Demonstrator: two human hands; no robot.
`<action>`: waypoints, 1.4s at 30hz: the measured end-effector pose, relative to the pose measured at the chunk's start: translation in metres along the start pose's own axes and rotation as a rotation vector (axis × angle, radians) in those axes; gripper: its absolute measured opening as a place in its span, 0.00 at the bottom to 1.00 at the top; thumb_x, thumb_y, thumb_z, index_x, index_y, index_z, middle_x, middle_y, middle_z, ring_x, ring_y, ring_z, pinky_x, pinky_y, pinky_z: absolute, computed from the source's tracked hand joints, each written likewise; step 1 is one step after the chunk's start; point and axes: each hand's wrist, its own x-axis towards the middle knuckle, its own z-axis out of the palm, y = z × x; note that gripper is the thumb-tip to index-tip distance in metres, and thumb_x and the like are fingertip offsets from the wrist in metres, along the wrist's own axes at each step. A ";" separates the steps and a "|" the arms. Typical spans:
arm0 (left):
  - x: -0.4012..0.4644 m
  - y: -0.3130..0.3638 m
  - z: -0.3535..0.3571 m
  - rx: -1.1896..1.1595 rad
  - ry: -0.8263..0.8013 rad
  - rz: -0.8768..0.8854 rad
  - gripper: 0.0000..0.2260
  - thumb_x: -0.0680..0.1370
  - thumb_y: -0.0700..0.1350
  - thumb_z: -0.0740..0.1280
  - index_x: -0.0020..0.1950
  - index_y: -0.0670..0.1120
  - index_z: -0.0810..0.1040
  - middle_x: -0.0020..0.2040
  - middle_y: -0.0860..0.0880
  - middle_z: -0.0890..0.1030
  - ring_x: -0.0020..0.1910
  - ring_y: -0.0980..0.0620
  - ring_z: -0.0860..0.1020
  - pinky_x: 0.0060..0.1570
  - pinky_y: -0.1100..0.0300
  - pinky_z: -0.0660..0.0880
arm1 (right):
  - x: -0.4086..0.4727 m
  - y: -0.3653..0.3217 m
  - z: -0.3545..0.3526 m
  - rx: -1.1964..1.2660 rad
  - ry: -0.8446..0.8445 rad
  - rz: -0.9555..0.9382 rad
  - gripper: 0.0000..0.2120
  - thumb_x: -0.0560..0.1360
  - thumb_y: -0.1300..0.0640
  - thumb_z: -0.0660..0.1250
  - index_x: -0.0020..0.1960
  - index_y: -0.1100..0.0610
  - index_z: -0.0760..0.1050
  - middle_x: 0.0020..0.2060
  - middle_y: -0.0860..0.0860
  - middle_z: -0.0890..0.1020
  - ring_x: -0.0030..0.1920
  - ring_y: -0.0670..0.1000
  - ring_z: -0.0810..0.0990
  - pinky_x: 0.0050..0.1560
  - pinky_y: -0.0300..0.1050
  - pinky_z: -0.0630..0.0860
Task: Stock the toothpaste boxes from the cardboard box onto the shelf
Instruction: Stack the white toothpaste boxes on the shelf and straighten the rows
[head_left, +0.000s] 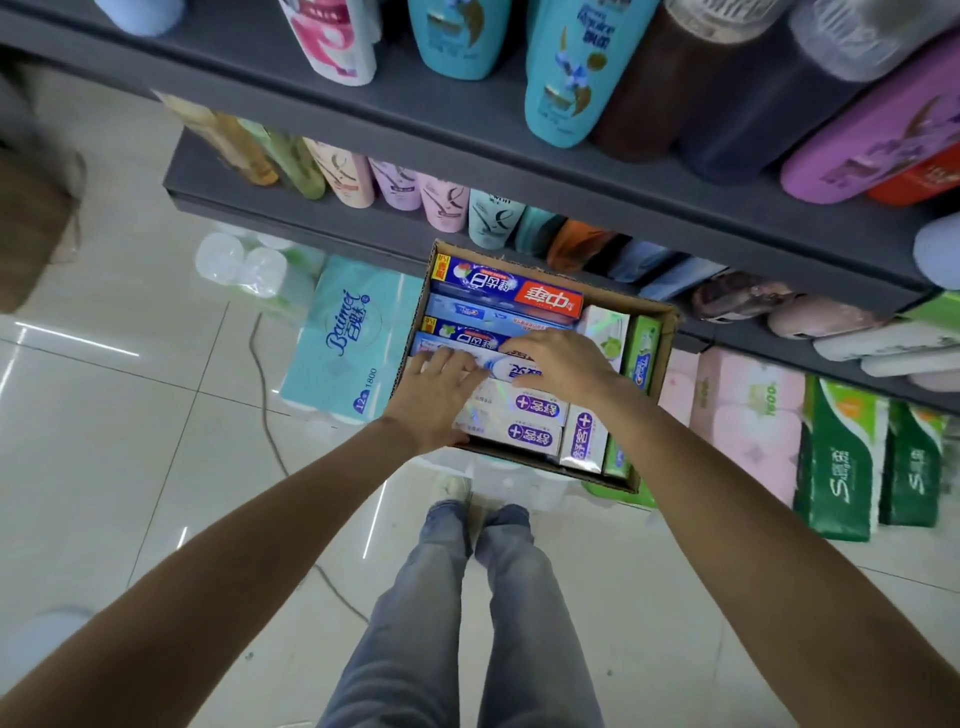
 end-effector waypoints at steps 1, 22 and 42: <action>0.002 0.001 0.000 0.001 -0.005 0.007 0.34 0.73 0.59 0.67 0.74 0.51 0.57 0.71 0.47 0.62 0.70 0.46 0.59 0.71 0.49 0.54 | 0.002 0.001 0.000 0.006 -0.001 0.008 0.21 0.75 0.47 0.67 0.67 0.49 0.71 0.62 0.51 0.77 0.61 0.54 0.75 0.53 0.47 0.72; 0.002 -0.017 -0.006 -0.126 0.012 0.029 0.25 0.78 0.58 0.59 0.74 0.53 0.61 0.70 0.49 0.67 0.70 0.48 0.63 0.68 0.54 0.60 | -0.001 -0.013 0.003 0.101 0.155 0.208 0.23 0.75 0.54 0.67 0.68 0.54 0.67 0.65 0.53 0.73 0.64 0.54 0.72 0.58 0.48 0.70; -0.039 0.117 -0.332 -0.383 0.262 0.311 0.32 0.67 0.65 0.69 0.67 0.56 0.68 0.55 0.58 0.78 0.51 0.58 0.77 0.51 0.60 0.73 | -0.261 -0.012 -0.256 -0.391 1.028 -0.213 0.20 0.65 0.62 0.71 0.57 0.54 0.79 0.51 0.49 0.82 0.53 0.52 0.72 0.61 0.48 0.64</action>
